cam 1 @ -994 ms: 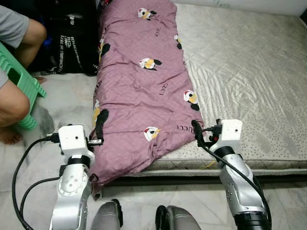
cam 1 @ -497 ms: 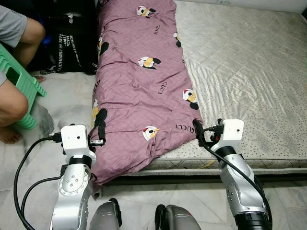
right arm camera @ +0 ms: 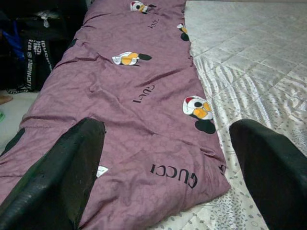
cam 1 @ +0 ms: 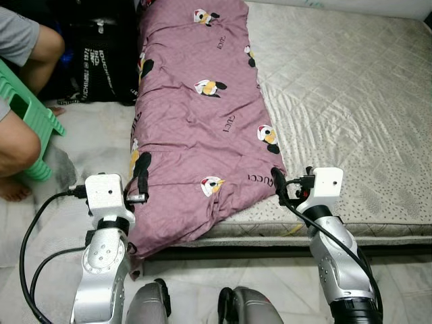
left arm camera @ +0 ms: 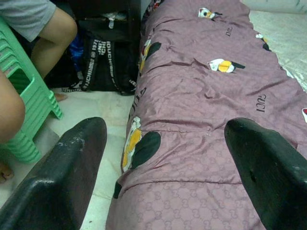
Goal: Clean up the room
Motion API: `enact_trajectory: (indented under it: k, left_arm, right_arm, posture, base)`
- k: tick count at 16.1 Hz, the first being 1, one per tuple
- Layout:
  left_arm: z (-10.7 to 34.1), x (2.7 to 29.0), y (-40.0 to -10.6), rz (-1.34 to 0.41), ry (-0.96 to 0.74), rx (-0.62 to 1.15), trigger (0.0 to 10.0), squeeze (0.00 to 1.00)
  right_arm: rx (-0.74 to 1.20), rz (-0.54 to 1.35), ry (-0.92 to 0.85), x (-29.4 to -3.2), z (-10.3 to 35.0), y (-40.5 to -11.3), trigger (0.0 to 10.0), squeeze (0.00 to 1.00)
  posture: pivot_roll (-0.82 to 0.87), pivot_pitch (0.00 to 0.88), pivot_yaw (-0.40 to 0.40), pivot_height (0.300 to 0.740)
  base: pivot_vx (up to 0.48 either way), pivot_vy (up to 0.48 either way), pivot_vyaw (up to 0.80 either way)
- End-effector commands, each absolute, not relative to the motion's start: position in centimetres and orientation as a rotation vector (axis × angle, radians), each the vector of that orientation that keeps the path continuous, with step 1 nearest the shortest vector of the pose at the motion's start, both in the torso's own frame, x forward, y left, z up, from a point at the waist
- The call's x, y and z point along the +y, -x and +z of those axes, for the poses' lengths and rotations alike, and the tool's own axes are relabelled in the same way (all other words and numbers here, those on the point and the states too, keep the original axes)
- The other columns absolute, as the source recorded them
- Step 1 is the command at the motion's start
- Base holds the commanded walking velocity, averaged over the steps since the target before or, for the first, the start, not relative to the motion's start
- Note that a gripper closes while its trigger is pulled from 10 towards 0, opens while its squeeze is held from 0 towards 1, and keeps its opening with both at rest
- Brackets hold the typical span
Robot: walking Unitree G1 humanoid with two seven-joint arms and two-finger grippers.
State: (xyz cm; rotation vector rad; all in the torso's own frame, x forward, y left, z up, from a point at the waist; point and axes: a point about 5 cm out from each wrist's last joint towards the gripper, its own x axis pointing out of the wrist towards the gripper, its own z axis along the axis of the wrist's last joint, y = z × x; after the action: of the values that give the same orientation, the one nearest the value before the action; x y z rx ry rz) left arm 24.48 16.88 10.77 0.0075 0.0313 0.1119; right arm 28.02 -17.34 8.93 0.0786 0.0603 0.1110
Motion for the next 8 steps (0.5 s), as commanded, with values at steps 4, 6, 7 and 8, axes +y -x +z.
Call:
enact_trajectory:
  k: [4, 6, 7, 8]
  left_arm:
    - [10.78, 17.19, -24.25, 0.144, -0.034, 0.031, 10.0, 0.0]
    - [10.75, 17.17, -24.26, 0.144, -0.027, 0.032, 10.0, 0.0]
    - [10.75, 17.17, -24.26, 0.144, -0.027, 0.032, 10.0, 0.0]
    - [10.76, 17.14, -24.27, 0.143, -0.026, 0.032, 10.0, 0.0]
  right_arm:
    - [0.06, 0.116, -0.081, -17.53, 9.07, -27.79, 10.0, 0.0]
    - [0.06, 0.116, -0.083, -17.56, 9.07, -27.81, 10.0, 0.0]
    - [0.06, 0.116, -0.083, -17.56, 9.08, -27.81, 10.0, 0.0]
    - [0.061, 0.116, -0.082, -17.58, 9.07, -27.81, 10.0, 0.0]
  posture:
    - [0.01, 0.193, -0.12, 0.639]
    - [0.01, 0.195, -0.121, 0.625]
    - [0.01, 0.195, -0.121, 0.625]
    - [0.01, 0.195, -0.122, 0.625]
  base:
    - [0.0, 0.0, 0.0]
    - [0.0, 0.0, 0.0]
    - [0.0, 0.0, 0.0]
    - [0.0, 0.0, 0.0]
